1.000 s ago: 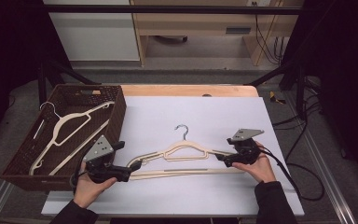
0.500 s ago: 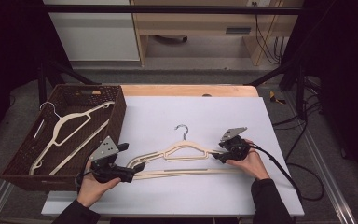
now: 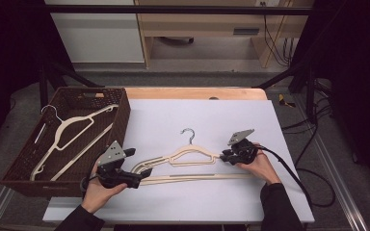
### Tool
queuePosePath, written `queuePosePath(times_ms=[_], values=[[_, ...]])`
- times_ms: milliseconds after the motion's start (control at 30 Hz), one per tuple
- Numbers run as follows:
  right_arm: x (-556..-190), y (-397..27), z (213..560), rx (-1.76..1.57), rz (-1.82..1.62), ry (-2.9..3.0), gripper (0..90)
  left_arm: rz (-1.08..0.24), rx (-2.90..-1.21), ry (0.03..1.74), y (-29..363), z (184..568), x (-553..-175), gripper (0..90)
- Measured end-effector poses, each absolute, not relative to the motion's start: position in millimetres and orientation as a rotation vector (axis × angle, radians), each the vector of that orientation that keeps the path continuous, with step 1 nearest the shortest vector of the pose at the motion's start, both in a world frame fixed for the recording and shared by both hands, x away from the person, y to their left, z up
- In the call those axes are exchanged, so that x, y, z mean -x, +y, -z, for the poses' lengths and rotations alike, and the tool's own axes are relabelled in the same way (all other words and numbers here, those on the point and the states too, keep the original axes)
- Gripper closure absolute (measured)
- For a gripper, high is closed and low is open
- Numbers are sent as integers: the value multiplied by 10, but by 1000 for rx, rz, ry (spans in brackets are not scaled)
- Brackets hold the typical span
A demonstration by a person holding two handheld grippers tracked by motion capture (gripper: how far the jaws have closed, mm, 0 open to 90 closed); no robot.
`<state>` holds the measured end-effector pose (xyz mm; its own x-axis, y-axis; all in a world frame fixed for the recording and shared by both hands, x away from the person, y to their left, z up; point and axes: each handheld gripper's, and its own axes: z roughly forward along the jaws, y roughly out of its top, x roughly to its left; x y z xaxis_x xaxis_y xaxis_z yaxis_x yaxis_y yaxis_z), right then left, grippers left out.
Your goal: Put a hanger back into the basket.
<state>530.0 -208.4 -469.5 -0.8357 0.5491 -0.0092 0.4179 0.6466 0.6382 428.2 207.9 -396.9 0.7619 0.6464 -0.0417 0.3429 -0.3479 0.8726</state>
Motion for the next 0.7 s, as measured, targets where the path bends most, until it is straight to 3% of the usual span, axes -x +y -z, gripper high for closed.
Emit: queuePosePath(times_ms=[267, 700], values=[[-5236, -2124, 4621, -712, -969, 2700, 791, -393, -1976, 745, 2070, 3977, -4278, 76], [-5110, -2139, 4433, -688, -988, 2688, 797, -383, -2010, 729, 1953, 4007, -4290, 82]])
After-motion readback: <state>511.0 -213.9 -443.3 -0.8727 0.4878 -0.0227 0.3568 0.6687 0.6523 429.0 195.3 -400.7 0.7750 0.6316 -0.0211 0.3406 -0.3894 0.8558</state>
